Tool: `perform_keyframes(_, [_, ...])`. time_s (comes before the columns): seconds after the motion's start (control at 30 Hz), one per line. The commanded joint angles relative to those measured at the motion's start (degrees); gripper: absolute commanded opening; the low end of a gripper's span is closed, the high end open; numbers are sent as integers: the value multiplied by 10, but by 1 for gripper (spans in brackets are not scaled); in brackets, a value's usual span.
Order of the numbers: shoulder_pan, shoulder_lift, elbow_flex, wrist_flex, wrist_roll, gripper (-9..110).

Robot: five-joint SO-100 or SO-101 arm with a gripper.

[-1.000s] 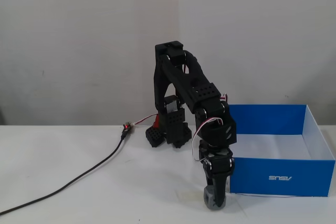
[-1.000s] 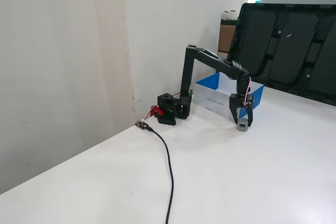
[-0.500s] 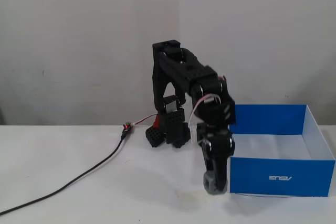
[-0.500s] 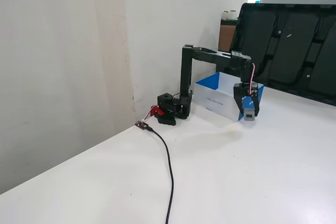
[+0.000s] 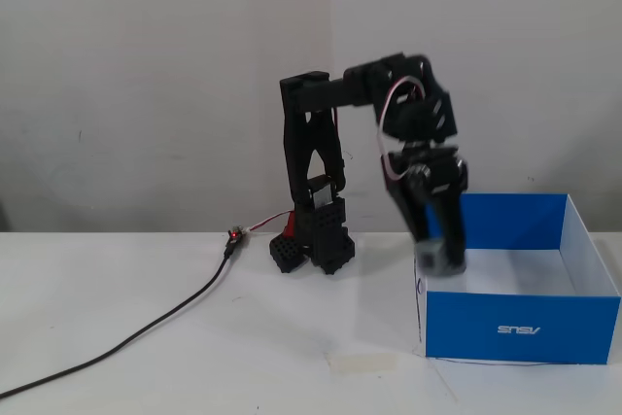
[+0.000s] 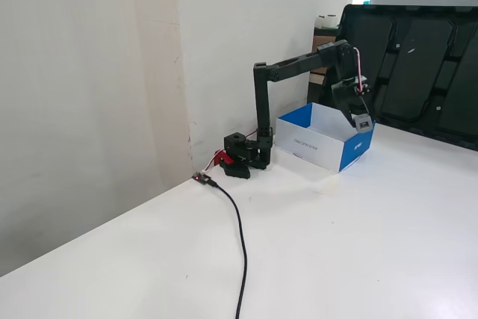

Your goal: Pick the gray block and keep it in the box.

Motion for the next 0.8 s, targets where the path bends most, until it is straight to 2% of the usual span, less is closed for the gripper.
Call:
perform_keyframes(0.0, [-81, 85, -22, 7, -12, 1])
perform_keyframes(0.33, [-244, 92, 47, 7, -4, 1])
perform_keyframes(0.67, [-291, 83, 65, 2, -11, 2])
perform_keyframes(0.77, [-293, 80, 67, -2, -16, 10])
